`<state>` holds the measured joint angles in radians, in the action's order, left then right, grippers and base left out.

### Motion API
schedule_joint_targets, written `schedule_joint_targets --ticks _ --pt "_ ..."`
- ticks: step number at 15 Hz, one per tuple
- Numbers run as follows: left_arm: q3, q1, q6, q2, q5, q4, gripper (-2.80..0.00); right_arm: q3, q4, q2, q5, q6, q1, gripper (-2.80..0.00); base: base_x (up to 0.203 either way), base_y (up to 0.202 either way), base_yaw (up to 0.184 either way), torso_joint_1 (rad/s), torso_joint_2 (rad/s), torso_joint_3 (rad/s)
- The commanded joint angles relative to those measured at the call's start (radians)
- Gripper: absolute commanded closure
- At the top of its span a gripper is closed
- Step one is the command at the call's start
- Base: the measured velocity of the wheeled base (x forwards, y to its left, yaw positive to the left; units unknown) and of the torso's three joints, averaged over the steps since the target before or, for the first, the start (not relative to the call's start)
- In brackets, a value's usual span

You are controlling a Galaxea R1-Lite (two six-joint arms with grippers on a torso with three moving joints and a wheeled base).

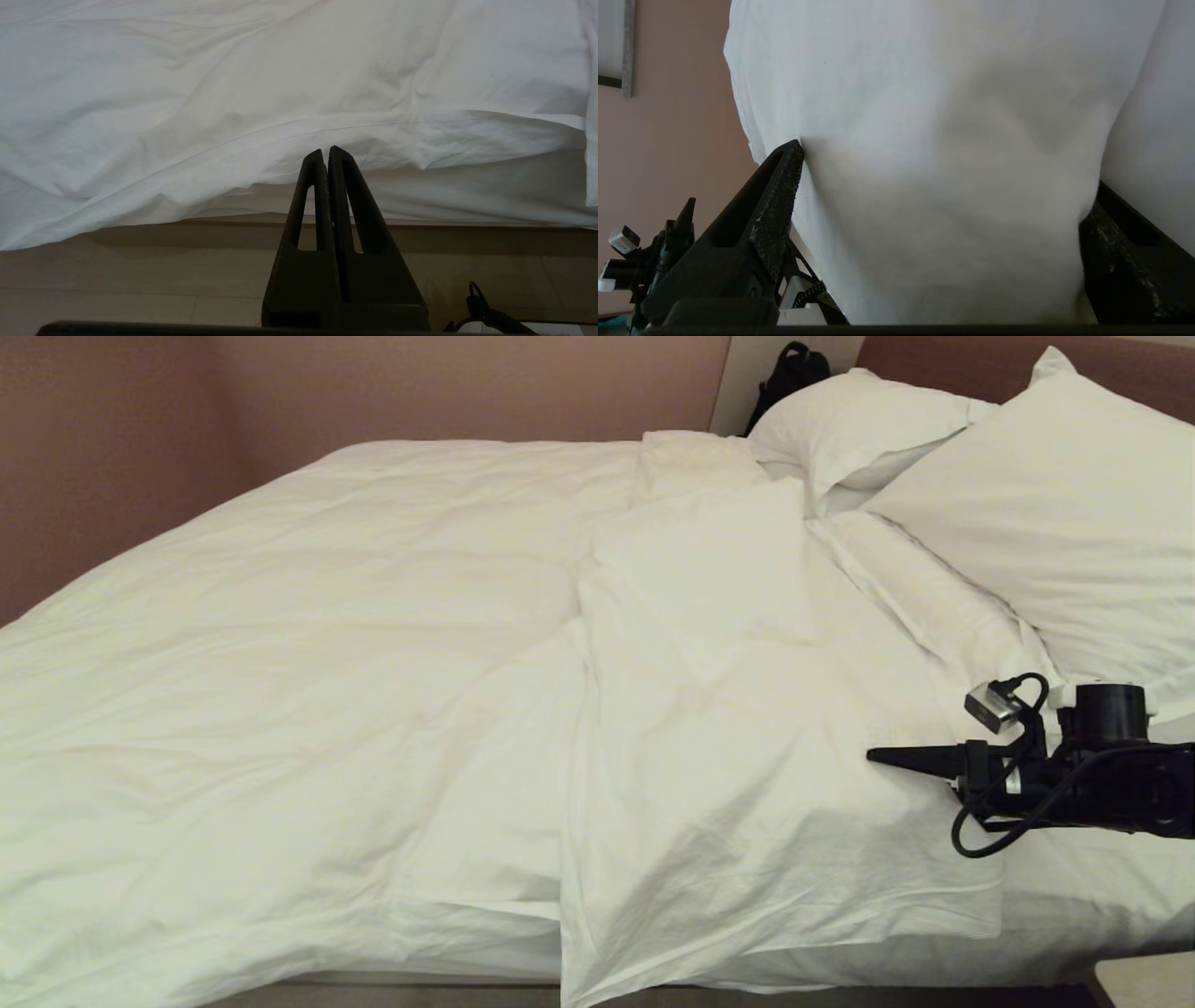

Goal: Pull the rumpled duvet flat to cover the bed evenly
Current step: Flatten the corners of the folded blanket

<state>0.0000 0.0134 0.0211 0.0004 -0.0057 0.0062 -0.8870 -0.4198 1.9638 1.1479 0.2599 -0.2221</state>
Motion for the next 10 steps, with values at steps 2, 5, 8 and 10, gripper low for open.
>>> schedule_joint_targets --ticks 2,5,8,10 --pt "0.000 0.000 0.000 0.000 0.000 0.000 0.00 0.000 -0.004 0.000 0.005 0.002 0.009 -2.80 0.000 0.000 0.000 0.000 0.00 0.000" --pt "0.000 0.000 0.000 0.000 0.000 0.000 0.00 0.002 -0.004 0.000 0.004 0.001 0.011 -2.80 0.000 0.000 0.000 0.000 0.00 0.000" --pt "0.000 0.000 0.000 0.000 0.000 0.000 0.00 0.003 -0.002 0.000 0.004 0.002 0.021 -2.80 0.000 0.000 0.000 0.000 0.00 0.000" --pt "0.000 0.000 0.000 0.000 0.000 0.000 0.00 0.003 -0.002 -0.002 0.004 0.002 0.021 -2.80 0.000 0.000 0.000 0.000 0.00 0.000"
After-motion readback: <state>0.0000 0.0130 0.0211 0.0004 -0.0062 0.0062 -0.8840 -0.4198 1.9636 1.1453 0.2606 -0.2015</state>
